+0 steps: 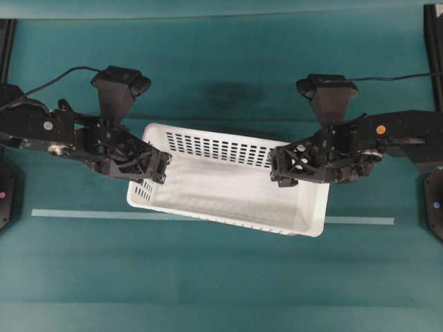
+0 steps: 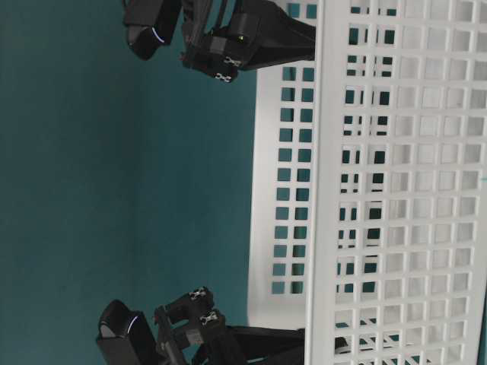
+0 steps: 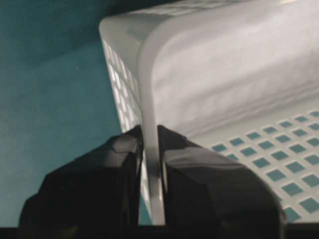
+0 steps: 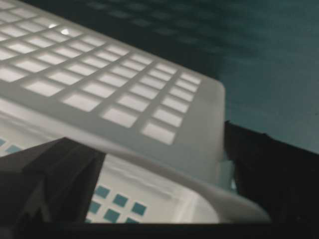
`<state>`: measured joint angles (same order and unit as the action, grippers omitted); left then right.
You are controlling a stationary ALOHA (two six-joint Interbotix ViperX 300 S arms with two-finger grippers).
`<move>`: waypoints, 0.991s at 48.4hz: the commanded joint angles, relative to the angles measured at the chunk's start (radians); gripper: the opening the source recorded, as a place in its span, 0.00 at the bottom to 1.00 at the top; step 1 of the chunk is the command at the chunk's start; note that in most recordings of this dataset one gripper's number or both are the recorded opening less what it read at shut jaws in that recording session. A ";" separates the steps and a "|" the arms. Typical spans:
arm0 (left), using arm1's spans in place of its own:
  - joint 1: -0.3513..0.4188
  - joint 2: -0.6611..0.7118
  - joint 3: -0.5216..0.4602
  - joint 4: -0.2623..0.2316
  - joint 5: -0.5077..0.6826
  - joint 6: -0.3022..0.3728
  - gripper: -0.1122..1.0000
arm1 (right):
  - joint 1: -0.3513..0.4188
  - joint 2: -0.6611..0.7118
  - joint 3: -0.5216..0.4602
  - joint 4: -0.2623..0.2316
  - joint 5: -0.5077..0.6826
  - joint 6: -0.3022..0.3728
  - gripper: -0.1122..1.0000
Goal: Lift the white basket with both hands.
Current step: 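Open both grippers and release the basket rims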
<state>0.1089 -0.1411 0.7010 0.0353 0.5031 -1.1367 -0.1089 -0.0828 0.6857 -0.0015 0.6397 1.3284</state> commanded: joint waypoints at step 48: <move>0.000 -0.063 -0.034 0.000 0.017 0.035 0.97 | -0.075 0.011 -0.041 0.009 0.041 -0.138 0.91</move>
<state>0.1074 -0.1917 0.6888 0.0337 0.5246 -1.1045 -0.1871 -0.0644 0.6504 0.0031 0.6765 1.1919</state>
